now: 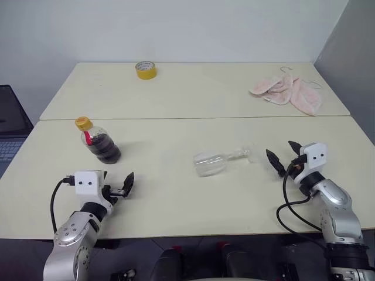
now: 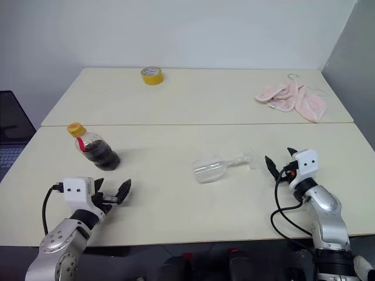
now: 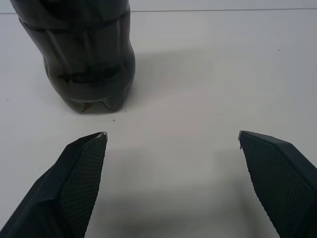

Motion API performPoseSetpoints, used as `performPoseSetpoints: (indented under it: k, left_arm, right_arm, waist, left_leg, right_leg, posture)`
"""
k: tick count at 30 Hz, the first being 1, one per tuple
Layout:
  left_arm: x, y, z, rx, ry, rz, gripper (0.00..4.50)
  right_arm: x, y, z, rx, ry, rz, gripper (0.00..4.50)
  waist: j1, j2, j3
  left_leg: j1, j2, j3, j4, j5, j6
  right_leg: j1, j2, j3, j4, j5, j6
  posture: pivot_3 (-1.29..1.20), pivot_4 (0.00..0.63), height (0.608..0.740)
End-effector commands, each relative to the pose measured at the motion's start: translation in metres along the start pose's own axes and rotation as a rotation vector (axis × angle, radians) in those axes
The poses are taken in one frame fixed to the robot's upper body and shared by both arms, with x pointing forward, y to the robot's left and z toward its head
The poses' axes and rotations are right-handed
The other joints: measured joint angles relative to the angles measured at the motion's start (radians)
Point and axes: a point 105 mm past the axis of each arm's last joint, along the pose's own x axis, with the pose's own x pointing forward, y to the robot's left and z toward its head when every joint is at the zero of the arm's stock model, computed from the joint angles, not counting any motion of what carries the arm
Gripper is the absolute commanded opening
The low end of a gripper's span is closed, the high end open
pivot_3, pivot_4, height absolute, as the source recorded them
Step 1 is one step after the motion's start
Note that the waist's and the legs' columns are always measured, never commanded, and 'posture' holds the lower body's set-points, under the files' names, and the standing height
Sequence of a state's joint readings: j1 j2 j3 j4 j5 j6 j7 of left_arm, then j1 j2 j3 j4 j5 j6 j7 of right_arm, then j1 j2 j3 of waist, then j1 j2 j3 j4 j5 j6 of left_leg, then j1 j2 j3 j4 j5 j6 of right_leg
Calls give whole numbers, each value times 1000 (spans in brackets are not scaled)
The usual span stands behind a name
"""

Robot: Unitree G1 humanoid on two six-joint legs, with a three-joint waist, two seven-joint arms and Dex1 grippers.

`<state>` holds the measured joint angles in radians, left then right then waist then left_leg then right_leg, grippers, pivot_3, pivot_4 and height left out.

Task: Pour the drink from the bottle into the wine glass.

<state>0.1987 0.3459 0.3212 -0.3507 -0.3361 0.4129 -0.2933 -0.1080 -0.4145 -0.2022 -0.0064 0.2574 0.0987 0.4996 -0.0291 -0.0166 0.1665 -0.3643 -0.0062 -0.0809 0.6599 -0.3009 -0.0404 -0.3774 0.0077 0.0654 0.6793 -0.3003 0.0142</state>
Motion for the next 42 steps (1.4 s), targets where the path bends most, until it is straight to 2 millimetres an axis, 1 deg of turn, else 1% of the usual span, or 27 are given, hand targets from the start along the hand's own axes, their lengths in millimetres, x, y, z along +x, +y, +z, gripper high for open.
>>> performPoseSetpoints:
  k: [1, 5, 12, 16, 18, 21, 26, 29, 32, 35, 38, 42]
  left_arm:
    - [-1, 2, 18, 41, -62, 9, 4500]
    - [1, -1, 20, 52, -73, -8, 4500]
    - [0, 0, 25, 30, -108, -4, 4500]
    - [-1, 3, 26, 26, -116, -3, 4500]
    - [-2, 4, 26, 36, -112, -4, 4500]
    - [-5, 6, 26, 40, -110, -10, 4500]
    - [-8, 9, 24, 45, -102, 3, 4500]
    - [-14, 14, 27, 10, -131, 19, 4500]
    - [-17, 21, 29, 8, -141, 52, 4500]
    - [-19, 27, 31, 4, -147, 80, 4500]
    - [-18, 27, 32, 8, -143, 74, 4500]
    - [-15, 30, 35, 20, -140, 71, 4500]
  right_arm:
    - [1, 3, 16, -28, -47, 18, 4451]
    - [1, 3, 15, -27, -46, 19, 4451]
    - [-3, -2, 11, -41, -41, 27, 4451]
    - [-7, 4, 12, -71, -47, 102, 4451]
    - [-11, 16, 18, -81, -46, 205, 4451]
    - [-20, 40, 34, -97, -48, 404, 4451]
    - [-25, 69, 58, -114, -47, 613, 4451]
    - [-17, 85, 75, -117, -82, 662, 4451]
    - [-8, 95, 85, -93, -103, 671, 4451]
    - [-3, 104, 90, -84, -110, 691, 4451]
    - [3, 113, 94, -86, -107, 714, 4451]
    - [5, 124, 99, -105, -104, 764, 4451]
  waist:
    - [0, 0, 0]
    - [0, 0, 0]
    - [0, 0, 0]
    - [0, 0, 0]
    - [0, 0, 0]
    - [0, 0, 0]
    - [-1, 0, 0]
    - [-2, 0, 0]
    - [0, -1, 1]
    - [3, -3, 1]
    - [4, -4, 2]
    - [4, -4, 2]
  left_leg:
    - [0, 0, 0, 0, 0, 0]
    - [0, 0, 0, 0, 0, 0]
    - [0, 0, 0, 0, 0, 0]
    - [0, 0, 0, 0, 0, 0]
    - [0, 0, 0, 0, 0, 0]
    - [0, 0, 0, 0, 0, 0]
    - [0, 0, -1, 0, 0, 0]
    - [0, 0, -1, 0, 0, 0]
    - [0, 0, -1, 0, 0, 0]
    - [0, 0, -2, 0, 0, 0]
    - [-1, 0, -2, 0, 0, 0]
    - [-1, 0, -2, 0, 0, 0]
  right_leg:
    - [0, 0, 0, 0, 0, 0]
    - [0, 0, 0, 0, 0, 0]
    - [0, 0, 0, 0, 0, 0]
    - [0, 0, 0, 0, 0, 0]
    - [0, 0, 0, 0, 0, 0]
    - [0, 0, 0, 0, 0, 0]
    - [0, 0, -1, 0, 0, 0]
    - [0, 0, -1, 0, 0, 0]
    - [0, 0, -1, 0, 0, 0]
    - [0, 0, -2, -1, 0, 0]
    - [0, -1, -2, -1, 0, 0]
    - [0, 0, -2, -1, 0, 0]
  posture:
    - [0, 150, 740]
    - [0, 150, 740]
    - [0, 150, 740]
    - [0, 150, 740]
    - [0, 150, 740]
    - [0, 150, 740]
    - [0, 150, 740]
    - [0, 150, 740]
    - [0, 150, 740]
    - [0, 150, 740]
    - [0, 150, 740]
    - [0, 150, 740]
